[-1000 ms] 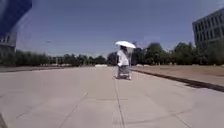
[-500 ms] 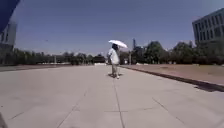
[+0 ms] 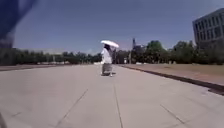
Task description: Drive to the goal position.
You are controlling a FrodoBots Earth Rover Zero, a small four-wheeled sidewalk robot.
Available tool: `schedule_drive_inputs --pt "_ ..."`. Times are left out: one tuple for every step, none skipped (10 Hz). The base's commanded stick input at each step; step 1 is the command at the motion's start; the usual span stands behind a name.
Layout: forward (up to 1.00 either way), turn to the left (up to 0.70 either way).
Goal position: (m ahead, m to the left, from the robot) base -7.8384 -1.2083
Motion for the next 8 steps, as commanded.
schedule_drive_inputs --pt "1.0 0.0" --pt "1.0 0.0" --pt "1.0 0.0" --pt "1.0 0.0" --pt "1.0 0.0" --pt "1.0 0.0" --pt "1.0 0.0" --pt "1.0 0.0"
